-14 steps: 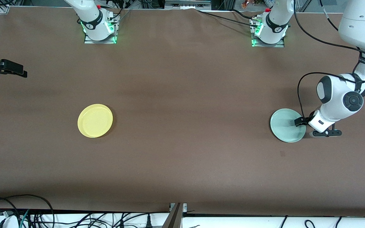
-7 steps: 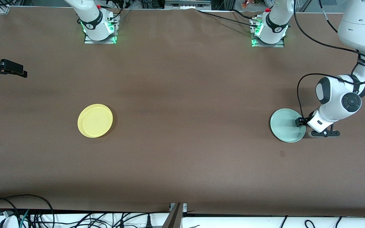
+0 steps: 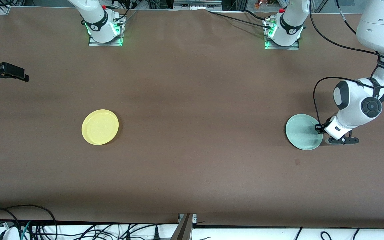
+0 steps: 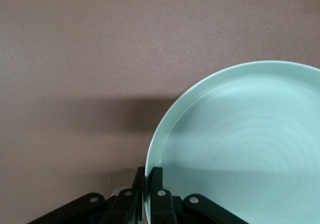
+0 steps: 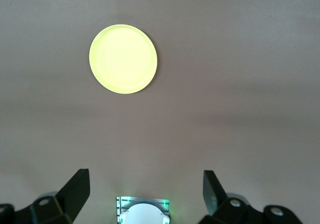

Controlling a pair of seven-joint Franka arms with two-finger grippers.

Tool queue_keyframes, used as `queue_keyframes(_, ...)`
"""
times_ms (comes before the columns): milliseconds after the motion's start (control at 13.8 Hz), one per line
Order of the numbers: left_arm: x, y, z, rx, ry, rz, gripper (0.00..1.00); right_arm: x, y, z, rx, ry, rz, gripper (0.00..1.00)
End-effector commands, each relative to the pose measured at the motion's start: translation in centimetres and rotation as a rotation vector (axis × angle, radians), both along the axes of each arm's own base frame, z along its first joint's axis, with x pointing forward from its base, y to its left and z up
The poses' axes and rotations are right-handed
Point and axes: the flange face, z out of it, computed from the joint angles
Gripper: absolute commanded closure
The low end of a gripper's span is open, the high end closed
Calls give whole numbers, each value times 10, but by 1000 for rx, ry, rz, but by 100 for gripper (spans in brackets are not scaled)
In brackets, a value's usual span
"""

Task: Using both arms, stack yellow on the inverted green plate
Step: 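Lift the green plate with the left gripper while the right gripper reaches the yellow plate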

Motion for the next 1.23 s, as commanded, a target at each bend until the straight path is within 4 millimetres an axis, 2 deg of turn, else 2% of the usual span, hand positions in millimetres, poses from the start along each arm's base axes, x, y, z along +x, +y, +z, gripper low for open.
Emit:
queue_keyframes(0, 10, -7, 16, 10, 13, -26, 100, 8, 4, -8, 5, 10, 4, 0)
queue_keyframes(217, 49, -34, 81, 8, 112, -54, 100, 7, -2, -16, 9, 35, -8, 0)
queue_keyframes(362, 68, -77, 124, 28, 183, -43, 100, 11, -4, -21, 9, 36, -4, 0)
queue_keyframes(506, 74, -123, 151, 56, 218, 0, 100, 21, -8, -47, 9, 77, -4, 0)
queue_keyframes(651, 71, -168, 158, 106, 223, 7, 100, 28, -9, -59, 3, 83, -5, 0)
queue_keyframes(723, 68, -199, 159, 161, 212, -8, 100, 32, -8, -66, 1, 81, -4, 0)
queue_keyframes(868, 53, -269, 162, 295, 174, -20, 100, 48, -10, -102, 11, 98, -11, 0)
queue_keyframes(940, 46, -304, 171, 363, 145, -8, 100, 56, -13, -120, 12, 94, -16, 0)
queue_keyframes(1157, 41, -368, 172, 475, 168, 59, 100, 64, -18, -172, 14, 81, -29, 0)
